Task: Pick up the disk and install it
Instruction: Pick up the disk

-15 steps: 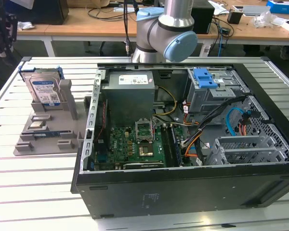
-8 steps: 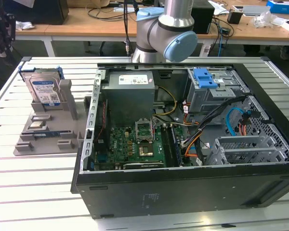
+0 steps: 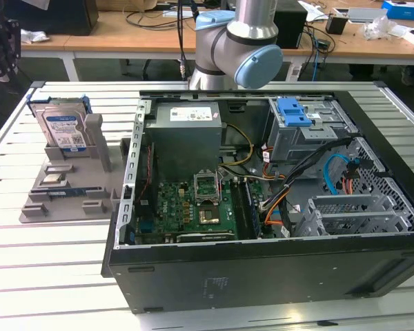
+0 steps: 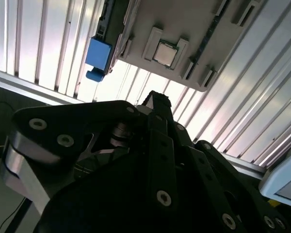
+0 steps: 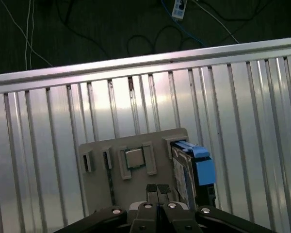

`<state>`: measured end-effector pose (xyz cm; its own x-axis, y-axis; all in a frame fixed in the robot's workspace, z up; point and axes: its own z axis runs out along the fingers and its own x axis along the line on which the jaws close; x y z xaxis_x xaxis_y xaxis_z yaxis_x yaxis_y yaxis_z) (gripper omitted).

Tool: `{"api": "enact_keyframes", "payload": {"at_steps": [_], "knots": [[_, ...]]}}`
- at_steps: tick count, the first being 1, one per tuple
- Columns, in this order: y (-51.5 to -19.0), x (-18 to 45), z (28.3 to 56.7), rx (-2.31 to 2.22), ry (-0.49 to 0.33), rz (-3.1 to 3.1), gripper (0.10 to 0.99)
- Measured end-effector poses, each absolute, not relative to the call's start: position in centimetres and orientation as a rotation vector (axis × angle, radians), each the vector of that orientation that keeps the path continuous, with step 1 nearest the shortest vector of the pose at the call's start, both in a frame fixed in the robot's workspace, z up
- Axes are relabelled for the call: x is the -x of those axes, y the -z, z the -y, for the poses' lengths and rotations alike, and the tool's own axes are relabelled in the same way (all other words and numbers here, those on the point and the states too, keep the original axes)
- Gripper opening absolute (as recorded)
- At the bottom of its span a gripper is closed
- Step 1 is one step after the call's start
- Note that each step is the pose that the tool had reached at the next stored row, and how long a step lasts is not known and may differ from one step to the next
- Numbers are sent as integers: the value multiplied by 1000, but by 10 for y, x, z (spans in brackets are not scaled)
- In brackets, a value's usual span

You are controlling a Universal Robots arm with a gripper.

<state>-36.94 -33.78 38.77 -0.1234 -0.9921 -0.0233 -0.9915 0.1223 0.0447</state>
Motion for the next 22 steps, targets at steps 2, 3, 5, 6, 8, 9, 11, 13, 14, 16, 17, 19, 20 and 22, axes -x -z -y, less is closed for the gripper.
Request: {"api": "enact_keyframes", "payload": {"at_steps": [2,3,5,6,8,9,11,13,14,16,17,19,20,22], "knots": [[-388,369,338,-2098,76,2320,106],[-388,369,338,-2103,76,2315,106],[-388,369,338,-2103,76,2315,106],[-388,369,338,-2103,76,2315,106],[-388,369,338,-2103,76,2315,106],[-388,369,338,-2104,76,2315,106],[-388,369,338,-2104,76,2315,114],[-388,369,338,-2104,76,2314,294],[-388,369,338,-2104,76,2314,353],[-388,369,338,-2104,76,2314,482],[-388,369,338,-2104,76,2314,482],[-388,369,338,-2105,76,2314,482],[-388,369,338,-2105,76,2314,482],[-388,369,338,-2105,76,2314,482]]}}
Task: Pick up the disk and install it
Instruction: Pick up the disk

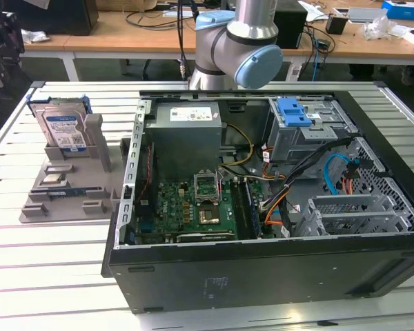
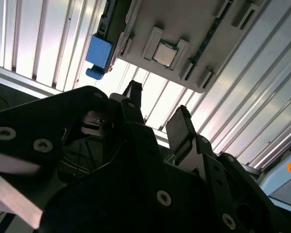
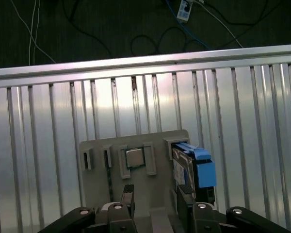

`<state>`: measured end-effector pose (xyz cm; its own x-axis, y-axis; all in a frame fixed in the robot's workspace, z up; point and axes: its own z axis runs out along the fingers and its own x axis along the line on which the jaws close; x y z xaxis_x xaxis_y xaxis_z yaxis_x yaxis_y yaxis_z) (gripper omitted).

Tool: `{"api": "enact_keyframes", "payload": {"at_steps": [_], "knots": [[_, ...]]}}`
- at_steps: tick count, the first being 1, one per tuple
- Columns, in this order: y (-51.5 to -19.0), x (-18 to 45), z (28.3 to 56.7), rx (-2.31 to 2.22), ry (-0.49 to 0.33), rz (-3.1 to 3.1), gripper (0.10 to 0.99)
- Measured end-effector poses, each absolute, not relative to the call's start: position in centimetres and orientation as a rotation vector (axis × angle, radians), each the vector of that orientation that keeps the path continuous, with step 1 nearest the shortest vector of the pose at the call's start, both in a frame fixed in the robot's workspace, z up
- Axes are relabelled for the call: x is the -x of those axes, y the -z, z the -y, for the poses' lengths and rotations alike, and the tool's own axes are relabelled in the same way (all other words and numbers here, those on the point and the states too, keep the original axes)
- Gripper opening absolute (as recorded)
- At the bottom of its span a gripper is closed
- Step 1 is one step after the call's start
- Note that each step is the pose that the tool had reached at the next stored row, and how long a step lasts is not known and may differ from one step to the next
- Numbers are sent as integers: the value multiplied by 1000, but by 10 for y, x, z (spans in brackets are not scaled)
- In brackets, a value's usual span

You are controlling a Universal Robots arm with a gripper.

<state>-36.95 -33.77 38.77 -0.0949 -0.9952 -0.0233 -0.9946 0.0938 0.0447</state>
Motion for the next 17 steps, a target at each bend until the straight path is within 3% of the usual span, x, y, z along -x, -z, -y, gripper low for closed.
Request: {"api": "enact_keyframes", "payload": {"at_steps": [17], "knots": [[-375,359,291,-2153,76,2268,482]]}}
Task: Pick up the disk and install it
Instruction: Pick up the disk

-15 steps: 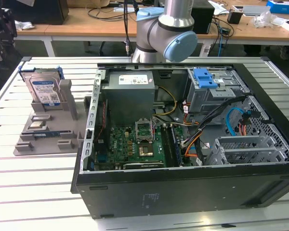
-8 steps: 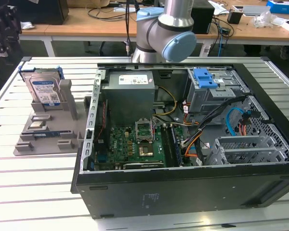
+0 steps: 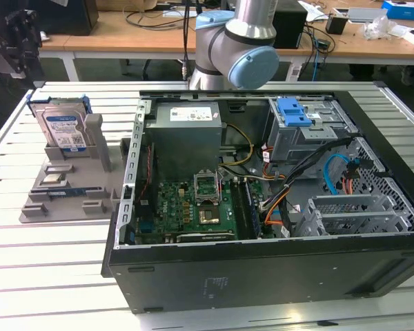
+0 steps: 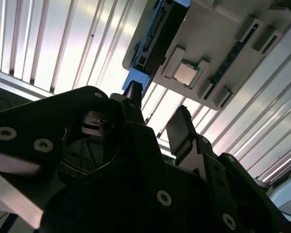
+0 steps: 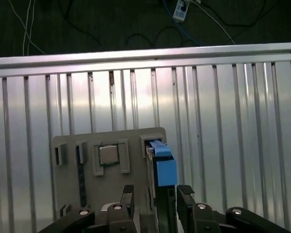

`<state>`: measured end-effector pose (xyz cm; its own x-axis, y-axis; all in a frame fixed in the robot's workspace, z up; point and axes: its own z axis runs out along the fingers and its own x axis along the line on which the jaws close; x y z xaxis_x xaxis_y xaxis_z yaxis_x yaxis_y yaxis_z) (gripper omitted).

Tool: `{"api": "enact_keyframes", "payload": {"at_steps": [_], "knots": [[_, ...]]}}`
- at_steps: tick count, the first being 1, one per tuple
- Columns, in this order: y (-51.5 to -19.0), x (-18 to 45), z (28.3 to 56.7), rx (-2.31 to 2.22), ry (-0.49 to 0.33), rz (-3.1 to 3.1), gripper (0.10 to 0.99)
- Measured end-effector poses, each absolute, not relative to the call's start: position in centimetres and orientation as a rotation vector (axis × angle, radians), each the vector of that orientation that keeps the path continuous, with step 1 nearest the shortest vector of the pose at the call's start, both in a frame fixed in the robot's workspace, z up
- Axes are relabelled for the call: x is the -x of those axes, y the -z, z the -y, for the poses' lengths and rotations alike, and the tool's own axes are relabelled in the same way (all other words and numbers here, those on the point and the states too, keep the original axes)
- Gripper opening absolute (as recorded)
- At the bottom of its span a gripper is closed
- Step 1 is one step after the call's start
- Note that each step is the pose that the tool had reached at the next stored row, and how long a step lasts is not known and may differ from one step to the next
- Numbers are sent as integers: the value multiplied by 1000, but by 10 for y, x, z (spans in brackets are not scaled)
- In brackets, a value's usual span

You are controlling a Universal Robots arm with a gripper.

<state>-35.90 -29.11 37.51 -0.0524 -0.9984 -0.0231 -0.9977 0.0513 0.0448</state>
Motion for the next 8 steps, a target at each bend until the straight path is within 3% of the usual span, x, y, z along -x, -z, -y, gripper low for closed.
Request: {"api": "enact_keyframes", "payload": {"at_steps": [8], "knots": [[-356,359,284,-2213,75,2207,482]]}}
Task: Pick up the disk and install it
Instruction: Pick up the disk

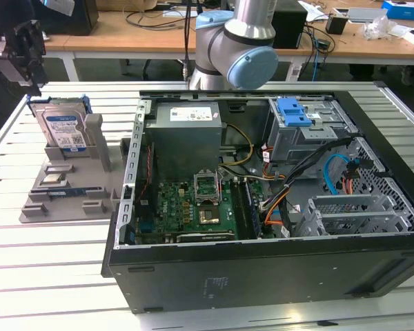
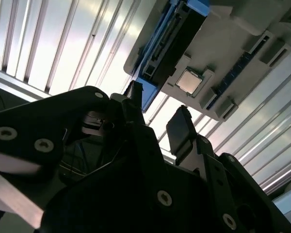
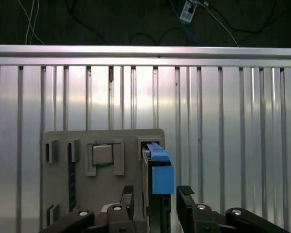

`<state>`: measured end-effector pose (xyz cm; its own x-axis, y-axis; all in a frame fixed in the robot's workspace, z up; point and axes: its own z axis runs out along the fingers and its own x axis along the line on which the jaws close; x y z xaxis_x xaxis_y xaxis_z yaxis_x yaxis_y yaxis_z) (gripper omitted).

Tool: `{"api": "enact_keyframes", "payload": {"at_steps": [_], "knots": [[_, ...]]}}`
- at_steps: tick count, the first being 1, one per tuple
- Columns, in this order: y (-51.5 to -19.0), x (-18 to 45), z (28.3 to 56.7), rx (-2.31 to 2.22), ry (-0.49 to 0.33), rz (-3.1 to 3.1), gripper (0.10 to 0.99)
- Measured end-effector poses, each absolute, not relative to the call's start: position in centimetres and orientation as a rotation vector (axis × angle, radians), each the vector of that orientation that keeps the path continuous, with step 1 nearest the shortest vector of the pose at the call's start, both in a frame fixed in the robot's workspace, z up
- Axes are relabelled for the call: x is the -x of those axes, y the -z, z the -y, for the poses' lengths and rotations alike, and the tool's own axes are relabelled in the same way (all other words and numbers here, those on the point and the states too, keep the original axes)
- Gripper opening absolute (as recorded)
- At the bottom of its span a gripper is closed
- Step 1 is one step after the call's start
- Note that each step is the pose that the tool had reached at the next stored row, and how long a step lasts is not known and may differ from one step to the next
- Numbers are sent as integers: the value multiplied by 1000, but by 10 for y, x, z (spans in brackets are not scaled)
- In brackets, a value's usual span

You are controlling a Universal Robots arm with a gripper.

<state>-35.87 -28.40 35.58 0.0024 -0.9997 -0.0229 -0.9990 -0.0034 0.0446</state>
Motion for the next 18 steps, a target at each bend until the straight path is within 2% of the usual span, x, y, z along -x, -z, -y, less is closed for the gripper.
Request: {"api": "enact_keyframes", "payload": {"at_steps": [18], "knots": [[-316,353,279,-2316,70,2092,482]]}}
